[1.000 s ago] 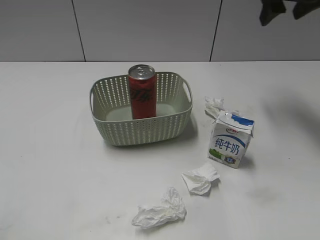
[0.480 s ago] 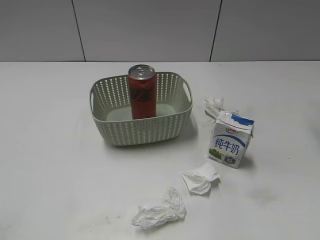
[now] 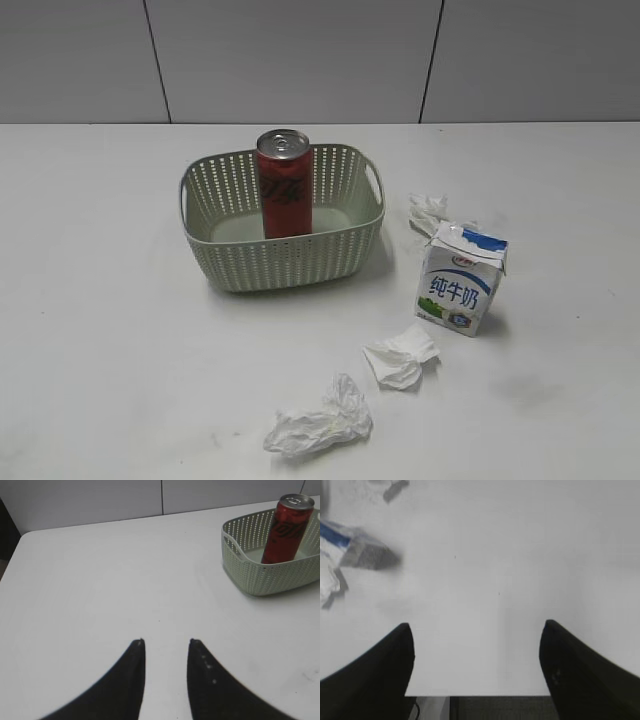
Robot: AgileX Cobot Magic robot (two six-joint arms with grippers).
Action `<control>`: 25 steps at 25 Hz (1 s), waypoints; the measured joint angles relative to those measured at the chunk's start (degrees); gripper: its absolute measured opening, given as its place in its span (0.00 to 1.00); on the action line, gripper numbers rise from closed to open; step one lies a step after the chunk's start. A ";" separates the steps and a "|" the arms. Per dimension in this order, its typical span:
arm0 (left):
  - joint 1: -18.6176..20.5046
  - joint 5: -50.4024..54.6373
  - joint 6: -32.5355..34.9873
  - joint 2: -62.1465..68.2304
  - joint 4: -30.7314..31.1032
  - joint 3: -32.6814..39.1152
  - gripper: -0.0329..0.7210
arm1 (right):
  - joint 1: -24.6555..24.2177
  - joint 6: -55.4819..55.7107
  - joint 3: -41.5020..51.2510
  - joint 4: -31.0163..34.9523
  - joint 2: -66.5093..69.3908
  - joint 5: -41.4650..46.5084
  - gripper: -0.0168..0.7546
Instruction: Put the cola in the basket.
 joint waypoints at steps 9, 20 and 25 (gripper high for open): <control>0.00 0.00 0.00 0.00 0.00 0.00 0.35 | 0.00 0.00 20.86 0.06 -21.99 -4.30 0.78; 0.00 0.00 0.00 0.00 0.00 0.00 0.35 | 0.00 0.00 33.53 0.48 -41.58 -7.64 0.73; 0.00 0.00 0.00 0.00 0.00 0.00 0.35 | 0.00 0.00 36.54 0.48 -47.67 -8.94 0.70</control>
